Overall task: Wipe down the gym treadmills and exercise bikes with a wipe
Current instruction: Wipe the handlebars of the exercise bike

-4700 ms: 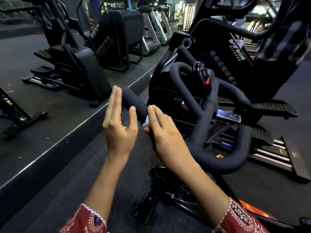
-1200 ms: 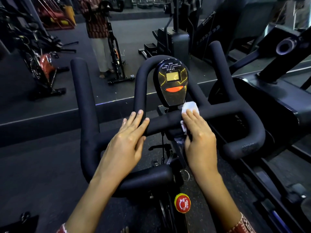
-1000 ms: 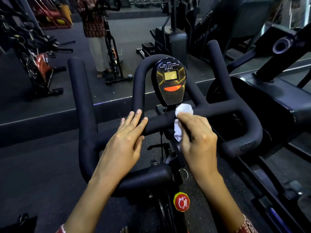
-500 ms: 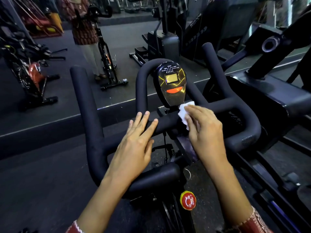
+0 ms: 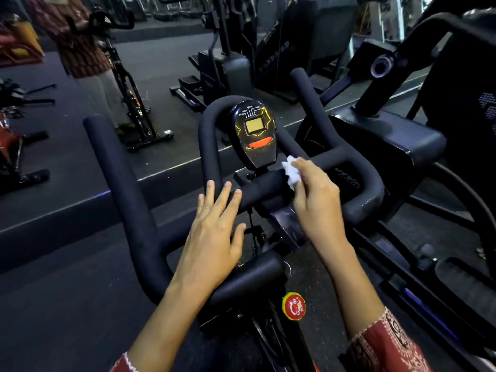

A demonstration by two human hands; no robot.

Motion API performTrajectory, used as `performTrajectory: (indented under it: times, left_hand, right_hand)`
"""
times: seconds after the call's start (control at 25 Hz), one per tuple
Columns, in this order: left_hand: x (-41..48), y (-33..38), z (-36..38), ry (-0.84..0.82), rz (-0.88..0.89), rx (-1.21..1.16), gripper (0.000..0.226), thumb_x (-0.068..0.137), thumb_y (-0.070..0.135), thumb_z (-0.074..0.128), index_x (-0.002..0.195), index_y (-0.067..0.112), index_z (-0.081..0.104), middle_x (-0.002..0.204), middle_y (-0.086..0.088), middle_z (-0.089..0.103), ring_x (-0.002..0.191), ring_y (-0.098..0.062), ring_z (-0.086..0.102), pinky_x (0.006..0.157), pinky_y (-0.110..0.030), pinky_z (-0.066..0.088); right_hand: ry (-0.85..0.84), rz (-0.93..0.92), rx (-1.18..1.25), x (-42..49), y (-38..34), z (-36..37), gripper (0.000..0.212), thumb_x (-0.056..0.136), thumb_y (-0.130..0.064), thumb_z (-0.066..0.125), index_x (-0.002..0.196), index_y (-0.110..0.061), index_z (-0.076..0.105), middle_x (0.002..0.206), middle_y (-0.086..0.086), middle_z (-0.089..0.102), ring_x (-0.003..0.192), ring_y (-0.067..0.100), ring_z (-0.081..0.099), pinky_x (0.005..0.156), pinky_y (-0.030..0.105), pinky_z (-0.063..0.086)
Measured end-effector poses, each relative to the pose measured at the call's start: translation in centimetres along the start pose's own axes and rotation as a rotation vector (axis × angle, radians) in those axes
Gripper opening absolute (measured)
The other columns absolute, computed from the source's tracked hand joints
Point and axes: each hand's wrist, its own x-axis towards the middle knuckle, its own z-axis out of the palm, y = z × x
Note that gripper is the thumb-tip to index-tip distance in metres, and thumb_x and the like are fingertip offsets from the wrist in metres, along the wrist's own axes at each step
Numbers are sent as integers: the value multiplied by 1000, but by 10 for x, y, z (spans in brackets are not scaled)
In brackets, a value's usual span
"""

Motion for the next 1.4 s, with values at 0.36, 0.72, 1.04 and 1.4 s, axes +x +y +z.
performTrajectory:
  times: [0.36, 0.72, 1.04, 1.4]
  left_hand:
    - [19, 60, 18, 43, 4, -280, 42, 82, 18, 62, 123, 6, 62, 128, -8, 60, 124, -13, 50, 113, -26, 18]
    - [43, 126, 71, -37, 8, -376, 42, 83, 32, 62, 116, 6, 67, 119, -3, 65, 115, 0, 52, 111, -22, 24]
    - [43, 138, 75, -6, -133, -421, 42, 78, 42, 59, 113, 21, 66, 108, 20, 61, 112, 10, 53, 97, -9, 38]
    - [45, 144, 74, 17, -215, -377, 35, 75, 44, 60, 106, 31, 67, 103, 16, 68, 104, 1, 63, 94, -26, 47]
  right_hand:
    - [-26, -84, 102, -18, 18, -58, 33, 90, -2, 42, 113, 11, 61, 114, 16, 64, 111, 24, 55, 94, 13, 37]
    - [-51, -133, 56, -28, 137, -78, 48, 104, -30, 31, 130, 4, 53, 141, 13, 48, 141, 22, 31, 118, 38, 20]
    - [-76, -387, 154, -39, 150, -70, 40, 103, -25, 36, 136, -4, 47, 144, 11, 45, 142, 25, 31, 117, 44, 19]
    - [-77, -379, 207, -25, 161, -66, 40, 103, -31, 34, 130, -9, 53, 138, 11, 51, 139, 23, 34, 118, 42, 16]
